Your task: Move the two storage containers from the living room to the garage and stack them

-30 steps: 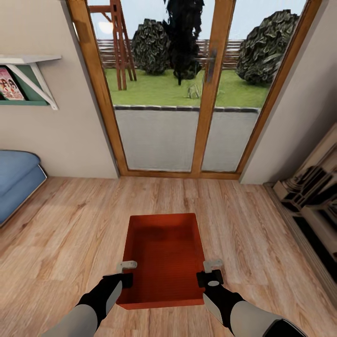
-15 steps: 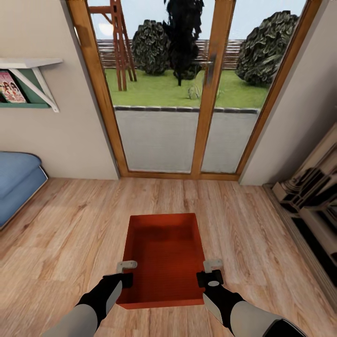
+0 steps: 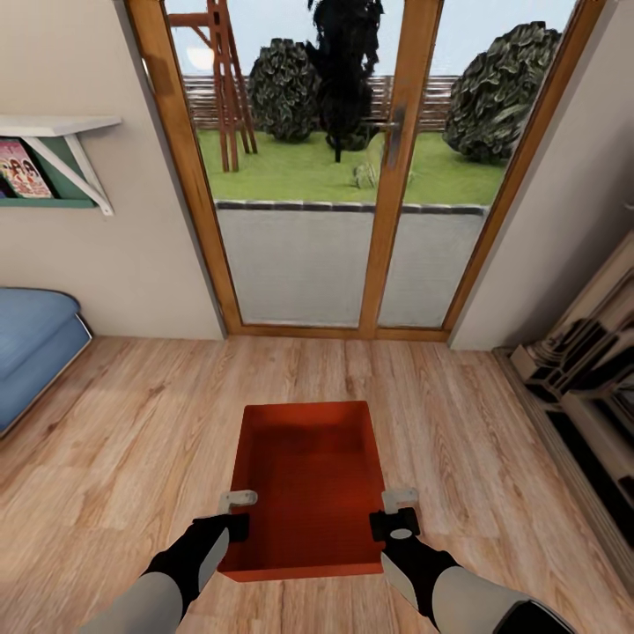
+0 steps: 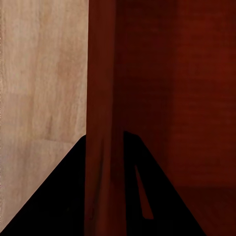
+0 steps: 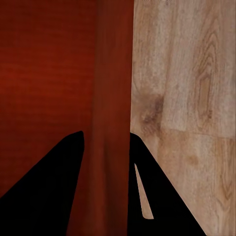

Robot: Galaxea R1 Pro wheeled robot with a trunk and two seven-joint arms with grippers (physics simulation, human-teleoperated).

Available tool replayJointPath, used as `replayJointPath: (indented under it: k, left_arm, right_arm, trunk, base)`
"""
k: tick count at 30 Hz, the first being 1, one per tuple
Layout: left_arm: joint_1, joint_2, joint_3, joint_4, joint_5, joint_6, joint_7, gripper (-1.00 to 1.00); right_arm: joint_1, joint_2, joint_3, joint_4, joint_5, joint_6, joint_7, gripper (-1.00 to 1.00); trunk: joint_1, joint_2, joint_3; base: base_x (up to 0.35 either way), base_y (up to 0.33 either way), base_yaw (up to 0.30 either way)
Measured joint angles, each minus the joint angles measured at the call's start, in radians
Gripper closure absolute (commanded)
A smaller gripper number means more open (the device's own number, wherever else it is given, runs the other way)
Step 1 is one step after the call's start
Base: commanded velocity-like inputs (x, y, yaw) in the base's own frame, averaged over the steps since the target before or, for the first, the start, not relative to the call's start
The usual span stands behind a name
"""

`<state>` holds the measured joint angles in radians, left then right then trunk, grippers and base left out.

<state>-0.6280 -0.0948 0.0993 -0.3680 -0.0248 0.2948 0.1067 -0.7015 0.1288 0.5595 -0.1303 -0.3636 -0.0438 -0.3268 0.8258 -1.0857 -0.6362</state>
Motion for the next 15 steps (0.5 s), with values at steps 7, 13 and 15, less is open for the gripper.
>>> replayJointPath:
  k: [7, 13, 15]
  left_arm:
    - [0.0, 0.0, -0.001, 0.0, -0.003, 0.0, -0.001, 1.0]
    - [0.0, 0.0, 0.0, 0.0, 0.0, 0.0, 0.0, 1.0]
    - [0.0, 0.0, 0.0, 0.0, 0.0, 0.0, 0.0, 1.0]
  right_arm:
    - [0.0, 0.003, -0.003, 0.009, -0.001, -0.009, 0.0, 1.0]
    - [0.0, 0.001, -0.001, 0.001, 0.0, -0.001, 0.0, 1.0]
    - [0.0, 0.0, 0.0, 0.0, 0.0, 0.0, 0.0, 1.0]
  trunk:
    - [-0.027, 0.049, 0.022]
    - [-0.05, 0.091, 0.041]
    - [-0.058, 0.105, 0.047]
  base:
    - [0.0, 0.0, 0.0]
    - [0.0, 0.0, 0.0]
    - [0.0, 0.0, 0.0]
